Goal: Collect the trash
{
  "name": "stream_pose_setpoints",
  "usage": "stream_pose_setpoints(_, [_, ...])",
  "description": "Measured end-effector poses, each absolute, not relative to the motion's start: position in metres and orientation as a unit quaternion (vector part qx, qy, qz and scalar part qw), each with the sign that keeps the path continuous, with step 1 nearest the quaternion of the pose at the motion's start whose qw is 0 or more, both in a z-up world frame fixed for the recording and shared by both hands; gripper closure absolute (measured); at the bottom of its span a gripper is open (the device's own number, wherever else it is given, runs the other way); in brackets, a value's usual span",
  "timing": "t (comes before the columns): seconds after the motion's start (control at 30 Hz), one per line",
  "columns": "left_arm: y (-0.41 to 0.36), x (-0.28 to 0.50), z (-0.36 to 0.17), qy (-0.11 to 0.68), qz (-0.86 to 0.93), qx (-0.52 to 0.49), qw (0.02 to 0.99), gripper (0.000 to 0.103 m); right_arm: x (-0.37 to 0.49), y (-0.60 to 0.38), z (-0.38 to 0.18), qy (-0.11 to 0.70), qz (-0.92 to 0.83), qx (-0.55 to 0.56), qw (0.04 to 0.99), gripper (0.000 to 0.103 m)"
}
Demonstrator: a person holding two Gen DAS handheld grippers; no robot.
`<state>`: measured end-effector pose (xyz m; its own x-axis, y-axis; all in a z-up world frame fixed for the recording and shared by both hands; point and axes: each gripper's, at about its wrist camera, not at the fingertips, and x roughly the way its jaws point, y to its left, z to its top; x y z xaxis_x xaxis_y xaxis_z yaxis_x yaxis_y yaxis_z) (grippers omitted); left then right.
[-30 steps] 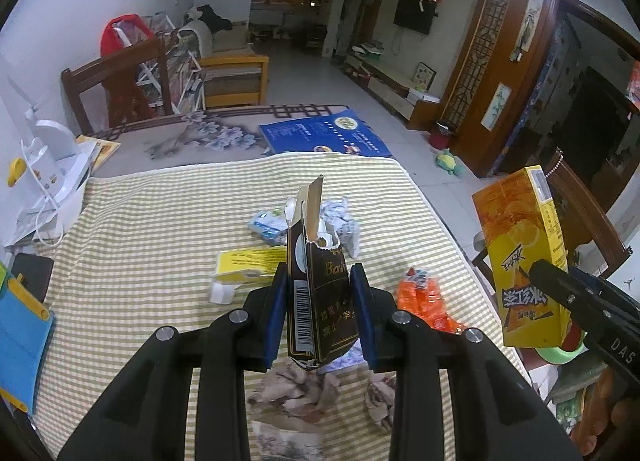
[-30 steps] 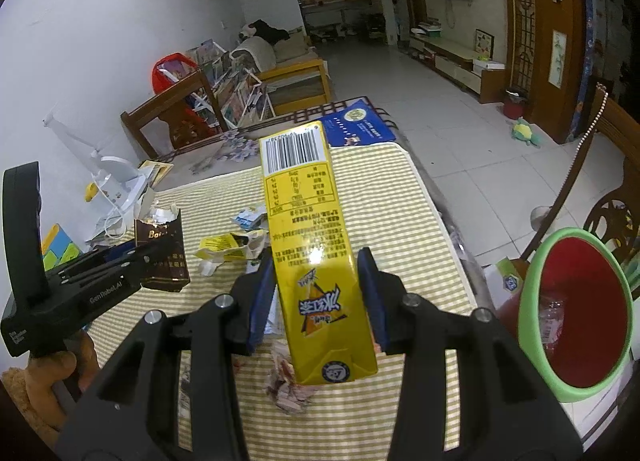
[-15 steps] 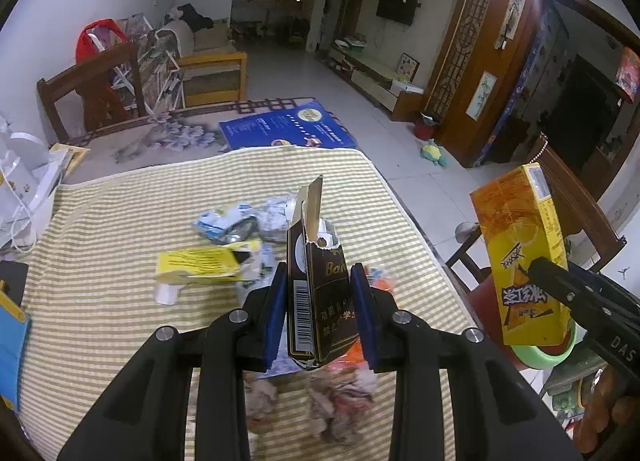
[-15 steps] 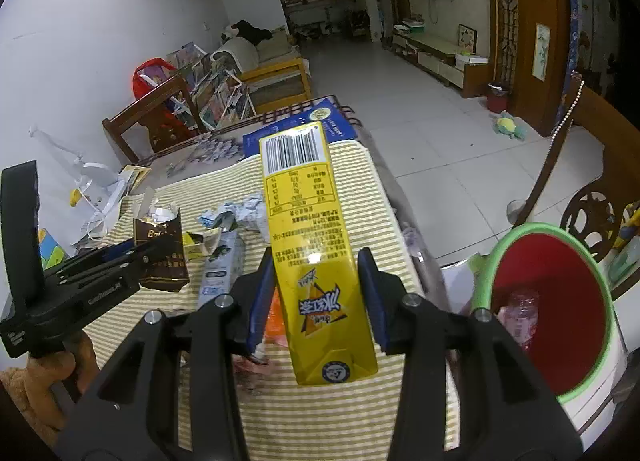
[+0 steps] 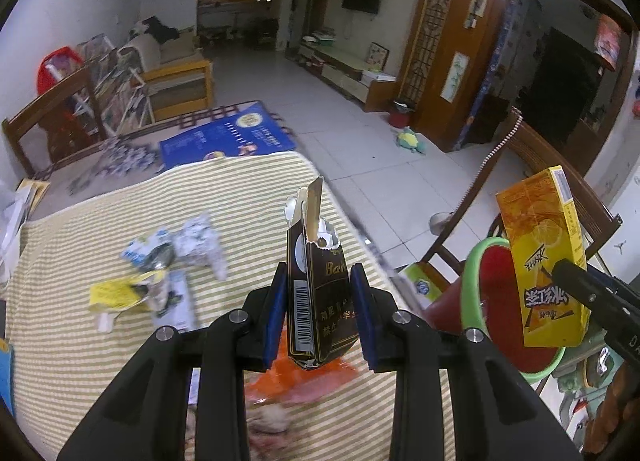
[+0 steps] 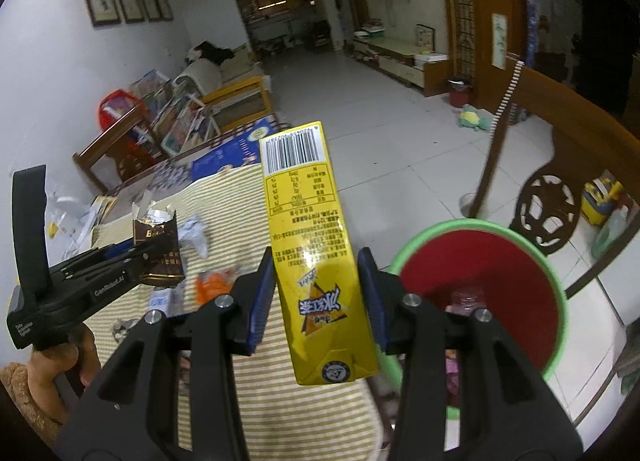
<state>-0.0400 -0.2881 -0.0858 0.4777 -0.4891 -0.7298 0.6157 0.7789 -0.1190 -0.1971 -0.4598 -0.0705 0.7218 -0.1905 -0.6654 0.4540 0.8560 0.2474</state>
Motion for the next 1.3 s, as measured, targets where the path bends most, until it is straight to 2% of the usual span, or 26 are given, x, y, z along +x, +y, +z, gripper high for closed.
stream_pose_setpoints(0.73, [-0.431,-0.118,-0.081,0.385,-0.415,0.114,0.817,0.074,-0.294,-0.579,-0.080,0.298,-0.266,0.250,0.882,0.063])
stream_pose_setpoints(1.0, [-0.479,-0.158,-0.107,0.422,-0.464,0.131,0.768,0.074,-0.312,-0.612,-0.098,0.305,-0.272,0.281,0.869,0.063])
stream_pose_setpoints(1.3, [-0.499,-0.165,-0.119,0.442,-0.473,0.132,0.751,0.073,-0.314,-0.624,-0.103,0.307,-0.259,0.291,0.868,0.063])
